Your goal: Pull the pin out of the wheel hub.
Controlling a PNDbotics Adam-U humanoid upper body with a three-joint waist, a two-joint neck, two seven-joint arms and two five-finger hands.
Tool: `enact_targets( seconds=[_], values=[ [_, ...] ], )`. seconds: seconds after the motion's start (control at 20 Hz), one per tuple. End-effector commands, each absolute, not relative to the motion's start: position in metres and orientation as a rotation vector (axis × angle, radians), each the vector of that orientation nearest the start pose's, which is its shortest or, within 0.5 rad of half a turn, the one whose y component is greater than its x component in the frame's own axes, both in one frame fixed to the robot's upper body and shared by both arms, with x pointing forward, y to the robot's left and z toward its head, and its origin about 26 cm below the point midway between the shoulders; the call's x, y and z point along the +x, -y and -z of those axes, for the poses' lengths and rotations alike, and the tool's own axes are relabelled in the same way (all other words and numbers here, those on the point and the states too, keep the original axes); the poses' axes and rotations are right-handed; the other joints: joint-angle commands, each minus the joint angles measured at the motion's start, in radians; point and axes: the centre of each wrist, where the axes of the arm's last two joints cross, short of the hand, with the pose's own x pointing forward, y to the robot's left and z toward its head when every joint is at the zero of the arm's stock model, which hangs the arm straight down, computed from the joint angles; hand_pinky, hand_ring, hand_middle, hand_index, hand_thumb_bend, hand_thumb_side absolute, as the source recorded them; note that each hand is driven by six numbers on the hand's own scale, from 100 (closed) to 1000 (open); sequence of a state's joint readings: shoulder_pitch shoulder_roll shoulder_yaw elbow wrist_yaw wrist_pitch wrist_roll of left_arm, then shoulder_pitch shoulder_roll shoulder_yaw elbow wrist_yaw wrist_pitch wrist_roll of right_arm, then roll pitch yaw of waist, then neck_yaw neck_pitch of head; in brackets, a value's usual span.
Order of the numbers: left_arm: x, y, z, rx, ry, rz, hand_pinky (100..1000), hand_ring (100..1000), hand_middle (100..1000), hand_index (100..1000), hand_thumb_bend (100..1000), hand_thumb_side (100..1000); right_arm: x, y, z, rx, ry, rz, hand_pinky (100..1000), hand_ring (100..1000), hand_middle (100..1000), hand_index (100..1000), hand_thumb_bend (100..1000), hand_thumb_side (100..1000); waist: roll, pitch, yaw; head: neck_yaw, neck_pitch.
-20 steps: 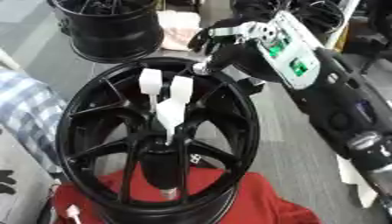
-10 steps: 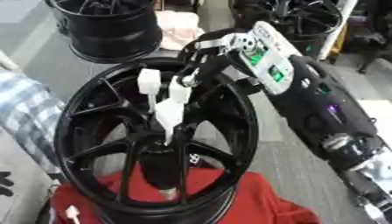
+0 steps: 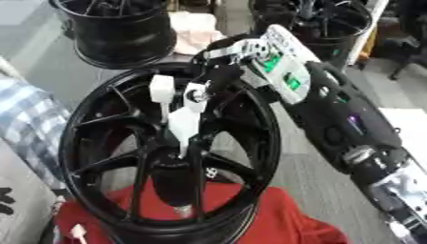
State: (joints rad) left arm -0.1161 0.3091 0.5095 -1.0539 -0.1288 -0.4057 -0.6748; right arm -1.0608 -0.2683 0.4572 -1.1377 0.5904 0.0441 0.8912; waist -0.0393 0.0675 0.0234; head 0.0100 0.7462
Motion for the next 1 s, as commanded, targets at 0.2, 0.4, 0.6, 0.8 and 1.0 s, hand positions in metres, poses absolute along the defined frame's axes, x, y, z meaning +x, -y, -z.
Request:
enact_targets(
  seconds=[0.2, 0.4, 0.6, 0.8, 1.0],
  values=[
    [0.252, -0.465, 0.045, 0.133, 1.491, 0.48, 773, 579, 603, 798, 100, 689, 0.448, 0.102, -0.238, -0.314, 1.211, -1.948, 824, 860, 858, 949, 267, 525, 0.005, -0.02, 0.001, -0.003, -0.003],
    [0.252, -0.465, 0.045, 0.132, 1.491, 0.481, 774, 579, 603, 798, 100, 689, 0.449, 0.1, -0.232, -0.346, 1.179, -1.973, 802, 832, 831, 946, 275, 522, 0.005, -0.02, 0.001, -0.004, -0.004],
    [0.252, -0.465, 0.045, 0.131, 1.491, 0.481, 774, 579, 603, 799, 100, 689, 0.451, 0.099, -0.224, -0.387, 1.142, -2.002, 768, 796, 790, 919, 288, 526, 0.005, -0.02, 0.002, -0.005, -0.005],
    [0.252, -0.465, 0.045, 0.13, 1.49, 0.482, 774, 579, 604, 799, 100, 690, 0.451, 0.099, -0.222, -0.407, 1.131, -2.027, 704, 720, 693, 814, 296, 521, 0.005, -0.02, 0.002, -0.005, -0.004],
    [0.252, -0.465, 0.046, 0.13, 1.49, 0.482, 774, 580, 604, 799, 100, 690, 0.449, 0.098, -0.228, -0.412, 1.163, -2.034, 639, 617, 561, 690, 281, 498, 0.005, -0.02, 0.002, -0.005, -0.004]
  ],
)
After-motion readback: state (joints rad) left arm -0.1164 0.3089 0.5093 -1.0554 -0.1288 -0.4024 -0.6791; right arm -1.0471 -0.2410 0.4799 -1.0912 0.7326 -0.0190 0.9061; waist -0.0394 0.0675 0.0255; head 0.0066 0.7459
